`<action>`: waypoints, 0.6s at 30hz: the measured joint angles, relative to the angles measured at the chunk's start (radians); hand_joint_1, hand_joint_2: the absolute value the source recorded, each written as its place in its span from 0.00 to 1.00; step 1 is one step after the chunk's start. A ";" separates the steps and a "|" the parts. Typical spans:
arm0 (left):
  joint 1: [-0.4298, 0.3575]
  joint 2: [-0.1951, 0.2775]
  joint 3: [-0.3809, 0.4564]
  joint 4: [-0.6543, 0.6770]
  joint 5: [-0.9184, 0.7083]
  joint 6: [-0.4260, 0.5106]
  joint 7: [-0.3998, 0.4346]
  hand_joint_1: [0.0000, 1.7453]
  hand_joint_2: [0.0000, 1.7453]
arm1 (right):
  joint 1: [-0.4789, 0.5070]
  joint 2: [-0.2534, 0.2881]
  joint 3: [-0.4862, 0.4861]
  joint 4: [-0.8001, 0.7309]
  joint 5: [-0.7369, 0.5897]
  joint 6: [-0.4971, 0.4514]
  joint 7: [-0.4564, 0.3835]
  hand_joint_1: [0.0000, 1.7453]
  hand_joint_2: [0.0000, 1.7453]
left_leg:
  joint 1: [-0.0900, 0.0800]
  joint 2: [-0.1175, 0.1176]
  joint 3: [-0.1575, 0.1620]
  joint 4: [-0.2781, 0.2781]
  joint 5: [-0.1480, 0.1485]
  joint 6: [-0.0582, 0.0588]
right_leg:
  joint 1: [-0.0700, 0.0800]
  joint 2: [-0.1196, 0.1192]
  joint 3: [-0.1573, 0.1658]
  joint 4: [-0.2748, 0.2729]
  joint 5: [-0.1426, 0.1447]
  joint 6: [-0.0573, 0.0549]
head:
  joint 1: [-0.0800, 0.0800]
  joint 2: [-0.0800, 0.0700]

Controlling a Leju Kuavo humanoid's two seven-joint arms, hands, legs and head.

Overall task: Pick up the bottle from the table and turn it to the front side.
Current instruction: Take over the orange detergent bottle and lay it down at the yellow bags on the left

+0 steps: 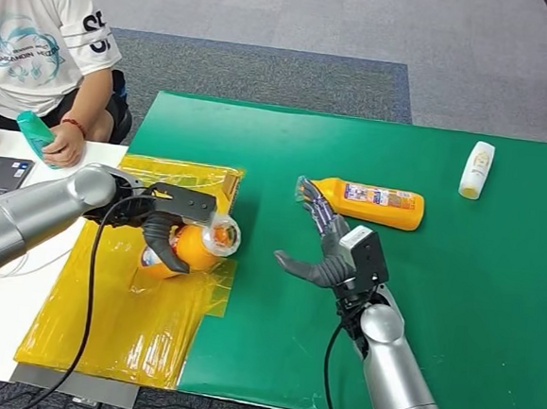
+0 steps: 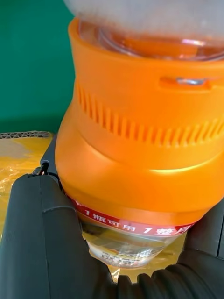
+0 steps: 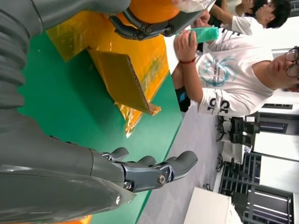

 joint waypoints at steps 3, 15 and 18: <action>-0.002 -0.002 -0.006 0.007 0.025 -0.015 0.013 1.00 1.00 | -0.003 -0.002 0.010 0.000 -0.008 -0.005 0.004 0.00 1.00 | 0.000 0.000 0.000 0.000 0.000 0.000 | 0.000 0.000 0.001 0.000 0.000 0.000 | 0.000 0.000; -0.001 -0.001 -0.025 0.013 0.044 -0.017 0.037 0.00 1.00 | -0.014 -0.011 0.034 -0.005 -0.026 -0.022 0.010 0.00 1.00 | 0.000 0.000 0.002 0.000 0.000 0.000 | 0.000 0.000 0.002 0.000 0.000 0.000 | 0.000 0.000; 0.008 -0.001 -0.036 0.015 0.032 -0.005 0.038 0.00 1.00 | -0.015 -0.014 0.039 -0.009 -0.030 -0.026 0.011 0.00 1.00 | 0.000 0.000 0.002 0.000 0.000 0.000 | 0.000 0.000 0.002 0.000 0.000 0.000 | 0.000 0.000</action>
